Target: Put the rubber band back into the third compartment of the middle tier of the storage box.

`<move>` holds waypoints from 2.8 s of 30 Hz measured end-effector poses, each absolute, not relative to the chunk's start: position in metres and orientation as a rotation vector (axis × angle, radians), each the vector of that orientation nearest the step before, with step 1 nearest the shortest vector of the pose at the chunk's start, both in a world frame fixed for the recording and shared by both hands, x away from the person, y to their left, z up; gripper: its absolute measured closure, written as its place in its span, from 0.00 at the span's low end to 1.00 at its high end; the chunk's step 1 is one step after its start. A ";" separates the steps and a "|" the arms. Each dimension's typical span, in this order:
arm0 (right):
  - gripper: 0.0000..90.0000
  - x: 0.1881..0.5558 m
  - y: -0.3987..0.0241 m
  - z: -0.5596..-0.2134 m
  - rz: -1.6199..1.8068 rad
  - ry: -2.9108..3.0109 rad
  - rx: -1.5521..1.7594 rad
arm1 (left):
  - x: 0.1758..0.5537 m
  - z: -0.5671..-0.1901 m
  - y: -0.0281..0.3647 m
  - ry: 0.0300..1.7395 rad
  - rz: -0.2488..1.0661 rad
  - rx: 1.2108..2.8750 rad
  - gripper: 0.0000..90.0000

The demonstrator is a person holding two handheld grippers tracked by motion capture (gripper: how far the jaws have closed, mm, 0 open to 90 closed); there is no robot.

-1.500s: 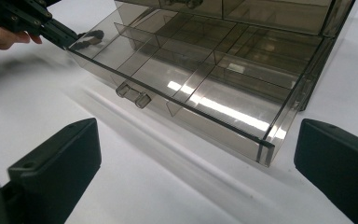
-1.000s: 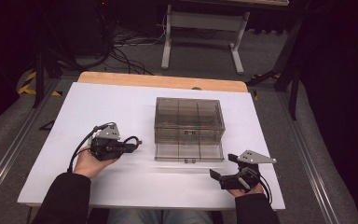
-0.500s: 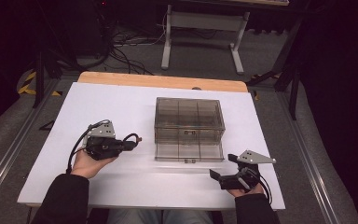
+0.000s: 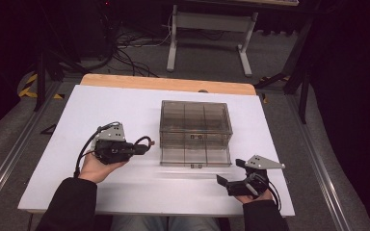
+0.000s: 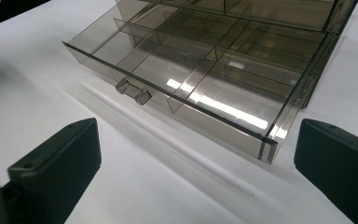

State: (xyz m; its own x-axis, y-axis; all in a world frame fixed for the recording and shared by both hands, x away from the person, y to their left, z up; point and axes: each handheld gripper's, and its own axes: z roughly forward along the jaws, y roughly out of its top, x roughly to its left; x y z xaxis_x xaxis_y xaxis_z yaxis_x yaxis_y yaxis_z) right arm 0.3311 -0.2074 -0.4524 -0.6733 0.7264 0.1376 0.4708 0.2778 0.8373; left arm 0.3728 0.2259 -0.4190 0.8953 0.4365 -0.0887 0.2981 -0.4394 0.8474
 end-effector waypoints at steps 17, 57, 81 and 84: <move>0.01 0.331 -0.208 -0.452 1.356 2.274 1.099 | 0.377 -0.398 0.191 0.417 0.170 2.094 0.97; 0.01 0.330 -0.208 -0.452 1.356 2.273 1.091 | 0.383 -0.373 0.126 0.246 0.124 2.121 0.96; 0.01 0.329 -0.207 -0.452 1.354 2.275 1.082 | 0.390 -0.374 0.101 0.210 0.085 2.102 0.96; 0.01 0.329 -0.207 -0.452 1.355 2.275 1.081 | 0.391 -0.375 0.098 0.212 0.069 2.095 0.96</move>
